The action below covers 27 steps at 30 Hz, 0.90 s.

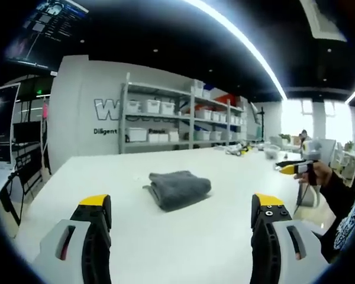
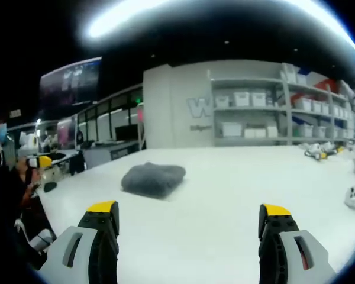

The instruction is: Open the folded towel by lifting each exposed corner and separating the folded layers until the towel lies flat within the target outline without major curled edges

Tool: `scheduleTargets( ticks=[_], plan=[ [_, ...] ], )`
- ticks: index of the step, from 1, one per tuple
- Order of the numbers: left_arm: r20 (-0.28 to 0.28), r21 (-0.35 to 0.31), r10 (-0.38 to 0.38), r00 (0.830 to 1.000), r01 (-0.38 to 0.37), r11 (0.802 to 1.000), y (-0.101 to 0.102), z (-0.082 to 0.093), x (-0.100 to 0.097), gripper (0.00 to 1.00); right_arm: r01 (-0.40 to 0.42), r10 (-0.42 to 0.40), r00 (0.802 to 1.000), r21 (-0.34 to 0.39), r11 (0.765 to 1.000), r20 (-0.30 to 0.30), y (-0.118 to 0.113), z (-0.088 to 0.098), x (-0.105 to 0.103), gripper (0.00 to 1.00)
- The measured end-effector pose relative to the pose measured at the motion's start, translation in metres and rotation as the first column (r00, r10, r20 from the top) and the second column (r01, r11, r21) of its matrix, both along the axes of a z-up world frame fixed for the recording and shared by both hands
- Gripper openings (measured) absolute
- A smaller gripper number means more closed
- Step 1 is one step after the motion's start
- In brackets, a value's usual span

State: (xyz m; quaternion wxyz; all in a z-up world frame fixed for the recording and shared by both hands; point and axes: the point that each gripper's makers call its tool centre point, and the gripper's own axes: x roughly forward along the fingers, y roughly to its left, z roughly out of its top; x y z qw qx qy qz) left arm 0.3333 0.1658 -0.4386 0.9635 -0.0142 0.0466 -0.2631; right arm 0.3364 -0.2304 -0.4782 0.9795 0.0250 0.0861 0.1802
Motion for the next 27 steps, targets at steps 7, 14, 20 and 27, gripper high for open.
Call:
scheduleTargets(
  ticks=[7,14,20,27],
  plan=[
    [-0.005,0.028,-0.004,1.000,0.004,1.000,0.002,0.010,0.017,0.97,-0.001,0.001,1.000,-0.006,1.000,-0.002,-0.001,0.009,0.015,1.00],
    [-0.035,-0.011,0.014,0.999,-0.015,1.000,0.008,0.014,0.043,0.98,-0.011,0.010,0.999,-0.034,0.999,-0.034,-0.003,0.009,0.040,1.00],
    [-0.049,0.029,0.023,0.999,-0.022,0.999,0.013,0.011,0.063,0.96,0.007,-0.008,1.000,-0.038,0.999,-0.025,-0.012,0.023,0.064,1.00],
    [-0.068,0.070,0.004,0.998,0.001,0.998,0.007,0.012,0.094,0.95,-0.009,0.008,1.000,-0.087,0.996,-0.015,-0.009,0.041,0.091,1.00]
  ],
)
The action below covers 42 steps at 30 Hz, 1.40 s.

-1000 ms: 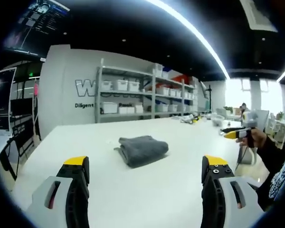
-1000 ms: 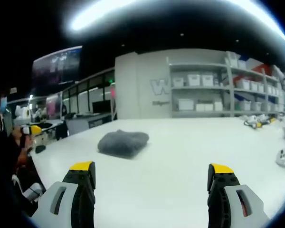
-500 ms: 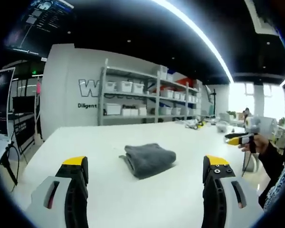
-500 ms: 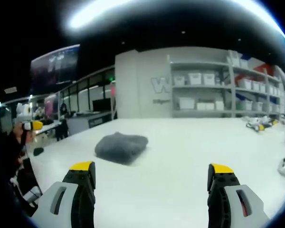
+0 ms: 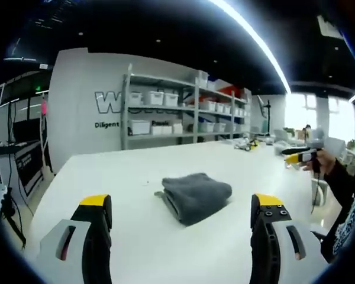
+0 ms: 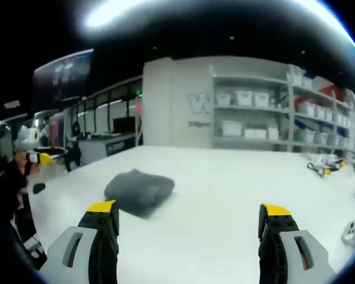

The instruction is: Open the folded towel by lifting each exposed corner and separating the folded layers until the towel lies flat within the target outline without major curled edges

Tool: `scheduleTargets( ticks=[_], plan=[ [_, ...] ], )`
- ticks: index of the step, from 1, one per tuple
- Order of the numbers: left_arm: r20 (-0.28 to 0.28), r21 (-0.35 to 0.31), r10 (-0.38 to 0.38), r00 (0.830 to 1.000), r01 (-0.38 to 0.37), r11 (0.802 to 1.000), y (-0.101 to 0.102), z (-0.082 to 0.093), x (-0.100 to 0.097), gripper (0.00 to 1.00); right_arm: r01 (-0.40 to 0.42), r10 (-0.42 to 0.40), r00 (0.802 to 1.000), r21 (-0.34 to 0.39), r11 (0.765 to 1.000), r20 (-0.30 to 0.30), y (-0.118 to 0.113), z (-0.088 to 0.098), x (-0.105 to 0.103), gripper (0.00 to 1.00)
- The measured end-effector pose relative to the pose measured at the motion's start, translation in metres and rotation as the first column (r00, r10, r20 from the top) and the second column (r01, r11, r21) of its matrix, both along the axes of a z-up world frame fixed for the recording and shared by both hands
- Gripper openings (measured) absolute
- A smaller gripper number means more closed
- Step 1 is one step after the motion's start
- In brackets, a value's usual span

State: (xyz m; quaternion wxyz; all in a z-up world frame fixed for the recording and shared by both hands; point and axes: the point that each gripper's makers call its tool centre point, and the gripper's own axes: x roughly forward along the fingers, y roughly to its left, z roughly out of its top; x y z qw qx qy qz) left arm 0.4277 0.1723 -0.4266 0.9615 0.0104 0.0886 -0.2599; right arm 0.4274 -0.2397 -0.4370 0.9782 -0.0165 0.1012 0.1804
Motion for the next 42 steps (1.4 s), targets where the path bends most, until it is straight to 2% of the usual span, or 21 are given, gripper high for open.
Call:
scheduleTargets(
  ticks=[8,10,12,21,24,29,36,42],
  plan=[
    [0.029,0.038,-0.025,0.999,0.024,0.999,-0.008,0.021,0.027,0.94,-0.016,0.017,0.999,-0.026,1.000,0.034,0.004,0.020,0.029,1.00],
    [0.027,0.075,-0.034,0.999,0.032,0.997,-0.010,0.021,0.028,0.95,-0.019,0.020,0.999,-0.028,0.999,0.036,0.005,0.022,0.035,1.00],
    [0.022,0.082,-0.039,0.999,0.037,0.996,-0.010,0.021,0.030,0.95,-0.021,0.022,0.999,-0.030,0.999,0.035,0.005,0.023,0.039,1.00],
    [0.025,0.069,-0.034,0.999,0.033,0.997,0.001,0.031,0.042,0.95,-0.028,0.032,0.998,-0.057,0.998,0.059,0.011,0.040,0.056,1.00],
    [0.011,0.073,-0.038,0.999,0.037,0.997,0.002,0.032,0.049,0.94,-0.037,0.042,0.997,-0.076,0.996,0.067,0.016,0.045,0.062,1.00],
    [0.007,0.089,-0.052,0.999,0.051,0.995,0.000,0.038,0.060,0.93,-0.040,0.048,0.995,-0.093,0.995,0.085,0.019,0.056,0.070,1.00],
    [0.034,0.087,-0.066,0.997,0.063,0.994,-0.005,0.054,0.069,0.93,-0.041,0.052,0.993,-0.106,0.993,0.108,0.019,0.069,0.078,1.00],
    [0.040,0.056,-0.057,0.998,0.054,0.997,-0.005,0.060,0.070,0.96,-0.041,0.049,0.992,-0.076,0.996,0.116,0.016,0.074,0.079,1.00]
  ],
)
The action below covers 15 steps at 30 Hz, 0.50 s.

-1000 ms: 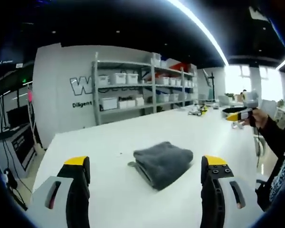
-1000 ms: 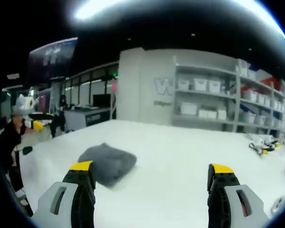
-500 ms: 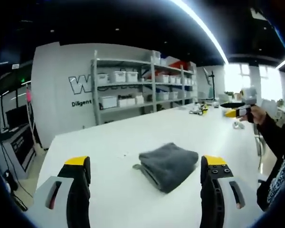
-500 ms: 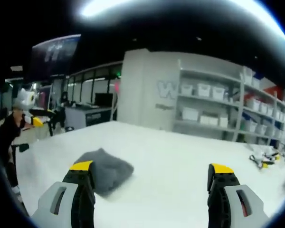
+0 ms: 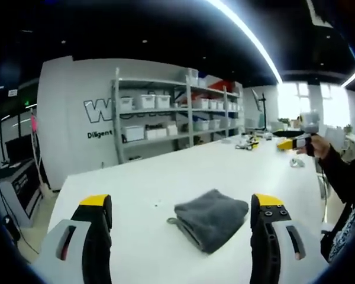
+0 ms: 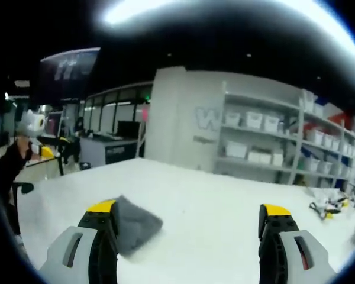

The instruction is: Open the folded towel by lifting each exposed corner and separating the folded layers until the towel lies flat within the target outline without major curled edges

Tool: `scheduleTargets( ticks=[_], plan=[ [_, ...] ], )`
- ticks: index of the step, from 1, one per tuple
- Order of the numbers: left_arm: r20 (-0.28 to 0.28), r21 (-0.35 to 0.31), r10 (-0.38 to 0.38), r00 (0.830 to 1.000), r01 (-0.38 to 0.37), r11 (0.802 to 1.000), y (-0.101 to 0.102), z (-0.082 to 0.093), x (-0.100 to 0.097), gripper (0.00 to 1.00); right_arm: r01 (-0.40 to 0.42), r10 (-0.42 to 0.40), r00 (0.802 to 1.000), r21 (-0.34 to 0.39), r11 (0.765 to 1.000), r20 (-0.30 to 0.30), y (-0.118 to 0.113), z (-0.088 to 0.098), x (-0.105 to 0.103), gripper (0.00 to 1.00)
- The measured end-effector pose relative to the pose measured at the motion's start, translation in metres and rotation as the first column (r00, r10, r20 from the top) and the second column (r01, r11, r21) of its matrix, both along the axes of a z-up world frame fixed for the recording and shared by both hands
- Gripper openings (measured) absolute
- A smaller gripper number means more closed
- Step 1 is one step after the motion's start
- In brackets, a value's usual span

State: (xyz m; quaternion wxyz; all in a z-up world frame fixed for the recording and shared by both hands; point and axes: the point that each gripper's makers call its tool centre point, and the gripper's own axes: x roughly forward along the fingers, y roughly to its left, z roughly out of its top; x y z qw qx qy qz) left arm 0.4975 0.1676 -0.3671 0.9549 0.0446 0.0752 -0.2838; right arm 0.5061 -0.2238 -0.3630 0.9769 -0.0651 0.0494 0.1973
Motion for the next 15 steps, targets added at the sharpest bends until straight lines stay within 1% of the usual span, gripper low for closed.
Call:
scheduleTargets(
  ticks=[5,11,15],
  plan=[
    [0.001,0.002,0.007,1.000,-0.007,1.000,-0.0009,0.0010,0.0007,0.98,-0.009,0.009,1.000,0.001,1.000,0.000,0.0039,0.0007,0.0006,1.00],
    [-0.004,-0.010,0.045,0.999,-0.045,0.999,0.0040,0.0021,0.0065,0.99,-0.031,0.031,0.999,0.020,0.999,0.013,0.0091,0.0055,-0.0015,1.00],
    [0.004,-0.009,0.042,0.999,-0.042,0.999,-0.0024,0.0063,0.0054,0.99,-0.033,0.032,0.999,0.018,0.999,0.010,0.0083,0.0047,-0.0008,1.00]
  ],
)
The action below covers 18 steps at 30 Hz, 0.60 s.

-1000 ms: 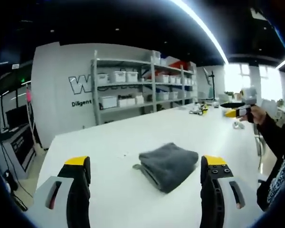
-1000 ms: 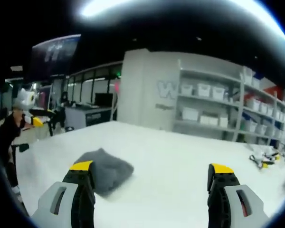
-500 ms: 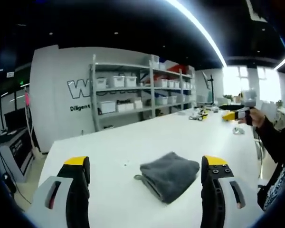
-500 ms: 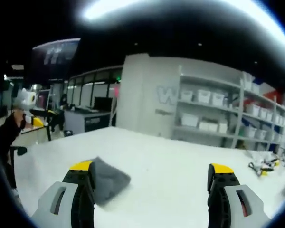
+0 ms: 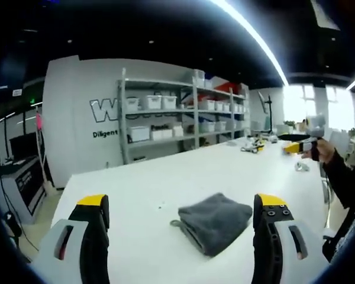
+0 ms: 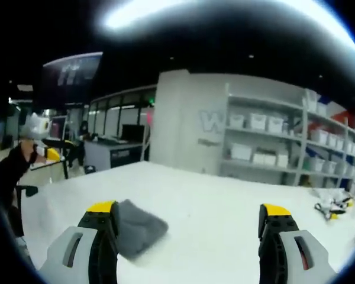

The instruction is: Open the folded towel by lifting each exposed corner and separating the folded layers until the towel lies flat within the target outline without major curled edges

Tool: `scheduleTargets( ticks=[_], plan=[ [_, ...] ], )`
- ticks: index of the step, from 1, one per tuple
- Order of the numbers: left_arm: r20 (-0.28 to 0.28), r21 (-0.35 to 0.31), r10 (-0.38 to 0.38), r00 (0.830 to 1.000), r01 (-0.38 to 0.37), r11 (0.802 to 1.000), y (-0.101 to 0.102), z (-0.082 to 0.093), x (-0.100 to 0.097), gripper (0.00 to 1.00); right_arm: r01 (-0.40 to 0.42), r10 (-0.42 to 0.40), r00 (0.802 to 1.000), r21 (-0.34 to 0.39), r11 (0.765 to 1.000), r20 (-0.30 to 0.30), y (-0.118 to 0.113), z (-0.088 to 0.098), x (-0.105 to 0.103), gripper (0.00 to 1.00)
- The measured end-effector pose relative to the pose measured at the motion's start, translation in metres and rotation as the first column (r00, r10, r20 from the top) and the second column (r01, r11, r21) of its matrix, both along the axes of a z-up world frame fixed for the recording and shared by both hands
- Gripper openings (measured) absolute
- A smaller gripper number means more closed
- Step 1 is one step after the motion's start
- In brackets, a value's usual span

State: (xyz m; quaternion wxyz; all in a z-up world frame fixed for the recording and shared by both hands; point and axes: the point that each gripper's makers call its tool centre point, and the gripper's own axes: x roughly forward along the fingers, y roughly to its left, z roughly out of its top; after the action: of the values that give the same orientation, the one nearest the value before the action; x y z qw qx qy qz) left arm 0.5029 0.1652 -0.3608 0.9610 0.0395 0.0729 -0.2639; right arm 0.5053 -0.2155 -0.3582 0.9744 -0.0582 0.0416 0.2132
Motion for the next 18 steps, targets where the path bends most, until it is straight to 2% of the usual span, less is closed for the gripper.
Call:
scheduleTargets(
  ticks=[10,18],
  plan=[
    [0.000,-0.019,-0.044,0.999,0.044,0.999,-0.022,0.003,0.008,0.99,-0.002,0.002,1.000,0.002,1.000,-0.001,0.001,0.000,-0.001,1.00],
    [0.003,-0.027,-0.048,0.999,0.048,0.998,-0.023,0.002,0.013,0.99,-0.011,0.011,1.000,0.000,1.000,-0.003,0.007,-0.002,0.005,1.00]
  ],
)
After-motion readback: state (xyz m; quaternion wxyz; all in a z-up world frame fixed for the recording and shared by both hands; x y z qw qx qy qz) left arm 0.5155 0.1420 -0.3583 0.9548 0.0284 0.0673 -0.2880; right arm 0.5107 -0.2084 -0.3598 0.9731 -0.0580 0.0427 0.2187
